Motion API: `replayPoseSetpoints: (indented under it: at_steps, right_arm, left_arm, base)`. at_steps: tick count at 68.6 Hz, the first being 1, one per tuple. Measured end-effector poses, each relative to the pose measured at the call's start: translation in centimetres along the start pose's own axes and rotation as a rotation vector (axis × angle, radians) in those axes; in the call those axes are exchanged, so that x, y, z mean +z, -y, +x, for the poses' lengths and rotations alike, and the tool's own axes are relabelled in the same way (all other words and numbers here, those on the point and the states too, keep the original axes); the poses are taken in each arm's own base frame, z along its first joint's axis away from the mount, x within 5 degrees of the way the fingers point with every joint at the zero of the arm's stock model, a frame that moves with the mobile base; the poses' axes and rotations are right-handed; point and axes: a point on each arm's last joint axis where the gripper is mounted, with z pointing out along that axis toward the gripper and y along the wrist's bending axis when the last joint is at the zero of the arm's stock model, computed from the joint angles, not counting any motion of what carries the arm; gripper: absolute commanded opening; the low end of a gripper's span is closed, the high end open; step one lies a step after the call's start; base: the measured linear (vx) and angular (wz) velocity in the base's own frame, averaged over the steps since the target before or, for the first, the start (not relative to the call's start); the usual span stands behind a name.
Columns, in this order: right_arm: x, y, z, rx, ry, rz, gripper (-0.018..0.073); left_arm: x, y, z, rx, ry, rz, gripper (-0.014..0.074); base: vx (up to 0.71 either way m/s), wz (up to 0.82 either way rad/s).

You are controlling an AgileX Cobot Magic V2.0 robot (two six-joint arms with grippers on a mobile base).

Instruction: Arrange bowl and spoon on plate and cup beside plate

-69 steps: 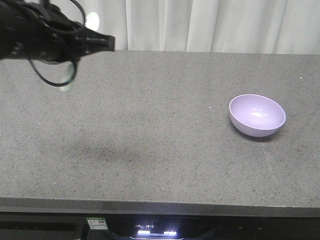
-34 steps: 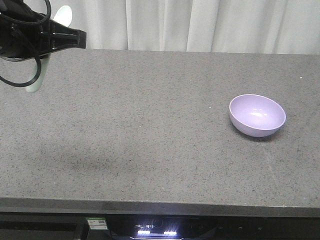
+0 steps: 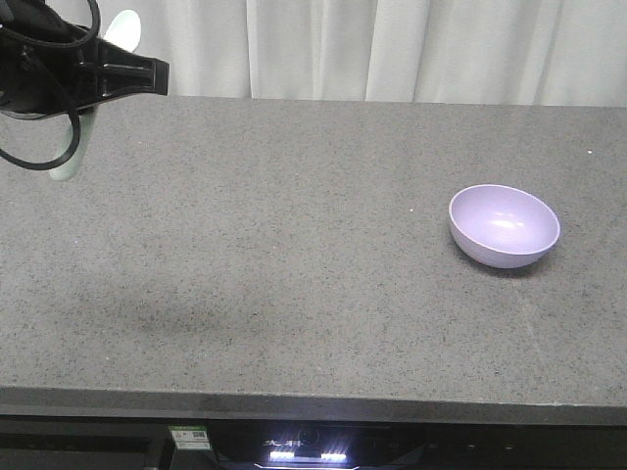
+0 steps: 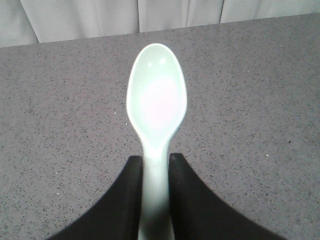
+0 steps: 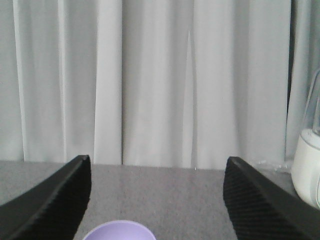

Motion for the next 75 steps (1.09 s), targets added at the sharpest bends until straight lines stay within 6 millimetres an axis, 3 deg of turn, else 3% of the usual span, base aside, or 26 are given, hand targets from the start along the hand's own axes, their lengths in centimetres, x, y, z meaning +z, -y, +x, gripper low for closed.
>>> replayPoseSetpoints:
  at_steps: [8, 17, 31, 40, 50, 59, 66, 75]
  right_arm:
    - [-0.1, 0.0, -1.0, 0.024, 0.055, -0.005, 0.0506]
    - [1.4, 0.1, -2.3, 0.045, -0.069, 0.002, 0.0491]
    - [7.4, 0.2, -4.1, -0.018, -0.432, 0.008, 0.0491]
    - [13.0, 0.0, -4.3, -0.046, -0.635, -0.014, 0.0491]
    - [18.8, 0.5, -1.9, 0.008, -0.838, -0.046, 0.0491]
    - [23.1, 2.2, 1.8, 0.124, -0.980, -0.102, 0.0491]
    - [25.4, 3.8, 5.4, 0.231, -1.062, -0.170, 0.0491]
    - [26.9, 4.7, 8.3, 0.293, -1.097, -0.230, 0.0491]
  left_arm:
    - [0.0, 0.0, 0.0, 0.000, 0.000, 0.000, -0.0007]
    - [0.0, 0.0, 0.0, 0.000, 0.000, 0.000, -0.0007]
    - [0.0, 0.0, 0.0, 0.001, 0.000, -0.001, -0.0007]
    - [0.0, 0.0, 0.0, 0.001, 0.000, -0.001, -0.0007]
    - [0.0, 0.0, 0.0, 0.001, 0.000, -0.001, -0.0007]
    - [0.0, 0.0, 0.0, 0.001, -0.001, -0.001, -0.0007]
    - [0.0, 0.0, 0.1, 0.001, -0.008, -0.005, -0.0007]
    - [0.0, -0.1, 0.2, 0.001, -0.017, -0.009, -0.0007]
  base:
    - [0.00, 0.00]
    - [0.00, 0.00]
    - [0.00, 0.00]
    - [0.00, 0.00]
    - [0.00, 0.00]
    - [0.00, 0.00]
    - [0.00, 0.00]
    - [0.00, 0.00]
